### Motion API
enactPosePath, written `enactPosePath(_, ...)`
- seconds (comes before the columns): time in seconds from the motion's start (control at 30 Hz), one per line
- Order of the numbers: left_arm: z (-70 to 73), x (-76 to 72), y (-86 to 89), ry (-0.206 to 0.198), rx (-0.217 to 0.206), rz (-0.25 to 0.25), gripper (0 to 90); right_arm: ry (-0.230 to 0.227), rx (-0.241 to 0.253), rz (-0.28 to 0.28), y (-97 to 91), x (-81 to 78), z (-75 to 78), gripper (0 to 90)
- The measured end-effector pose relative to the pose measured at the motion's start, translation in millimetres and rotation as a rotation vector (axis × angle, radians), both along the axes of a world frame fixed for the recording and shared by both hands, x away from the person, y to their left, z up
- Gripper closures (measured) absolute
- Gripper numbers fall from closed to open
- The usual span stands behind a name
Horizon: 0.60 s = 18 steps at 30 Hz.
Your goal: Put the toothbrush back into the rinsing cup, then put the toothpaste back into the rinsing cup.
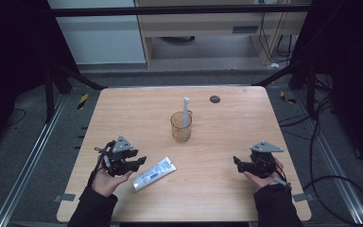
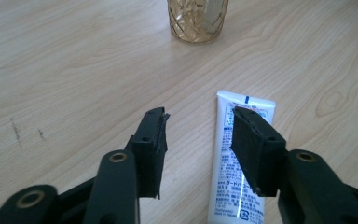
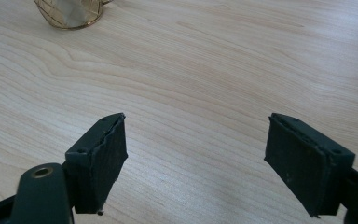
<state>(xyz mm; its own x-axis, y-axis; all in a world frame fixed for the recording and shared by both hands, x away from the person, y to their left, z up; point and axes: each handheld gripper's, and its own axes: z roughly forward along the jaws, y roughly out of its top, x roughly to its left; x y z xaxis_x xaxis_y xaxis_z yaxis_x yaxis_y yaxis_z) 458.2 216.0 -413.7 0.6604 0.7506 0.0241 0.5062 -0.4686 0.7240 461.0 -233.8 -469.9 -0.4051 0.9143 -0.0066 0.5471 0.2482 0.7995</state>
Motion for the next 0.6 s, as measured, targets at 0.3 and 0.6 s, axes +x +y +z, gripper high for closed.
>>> enactPosePath(0.3, -3.0, 1.3, -4.3, 0.045, 0.040, -0.034, 47.4, 0.004, 0.002, -0.001, -0.6, 0.6, 0.1, 20.4)
enactPosePath(0.6, -12.2, 1.9, -14.6, 0.075, 0.086, -0.064, 40.8, 0.003, 0.006, -0.009, -3.5, 0.9, 0.3, 20.4)
